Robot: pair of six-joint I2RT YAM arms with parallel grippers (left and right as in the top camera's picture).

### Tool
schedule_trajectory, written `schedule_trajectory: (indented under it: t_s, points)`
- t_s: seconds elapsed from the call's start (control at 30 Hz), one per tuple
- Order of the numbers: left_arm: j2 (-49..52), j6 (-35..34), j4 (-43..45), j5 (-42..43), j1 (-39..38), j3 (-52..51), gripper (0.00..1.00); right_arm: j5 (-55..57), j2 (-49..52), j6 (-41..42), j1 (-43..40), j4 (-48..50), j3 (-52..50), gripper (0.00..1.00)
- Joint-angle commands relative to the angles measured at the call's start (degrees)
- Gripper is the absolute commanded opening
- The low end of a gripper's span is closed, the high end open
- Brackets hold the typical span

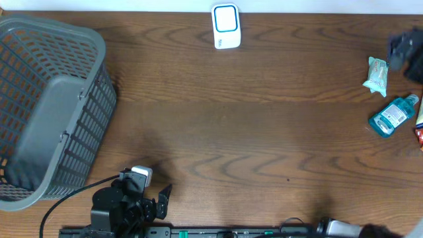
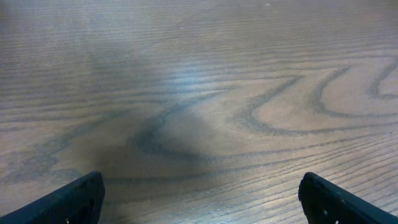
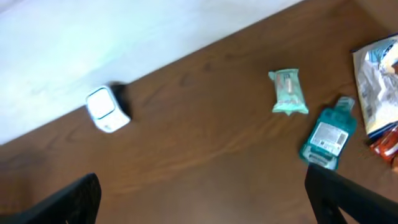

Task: Scan the item barcode

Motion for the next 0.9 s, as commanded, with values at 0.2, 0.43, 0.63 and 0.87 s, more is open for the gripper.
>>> schedule_trajectory:
  t_s: [0.2,0.43,0.63,0.87]
  points:
    - [-0.2,-0.1,-0.7,0.3,0.0,0.1,0.99,0.7,-15.3,-7.0,0.3,-10.7,-0.6,0.99]
    - [-0.2,-0.1,-0.7,0.3,0.0,0.1,0.99,1.0,-23.4,-12.8,0.3,-14.3,-8.5,0.99]
    - [-0.2,-0.1,-0.7,0.3,0.0,0.1,0.99,1.2,-38.2,-13.4,0.4,-5.6,-34.7,0.99]
    - [-0.2,-0.1,-0.7,0.3,0.0,0.1,0.99,1.0,-59.6,-5.5,5.1,15.3,-66.1,0.99]
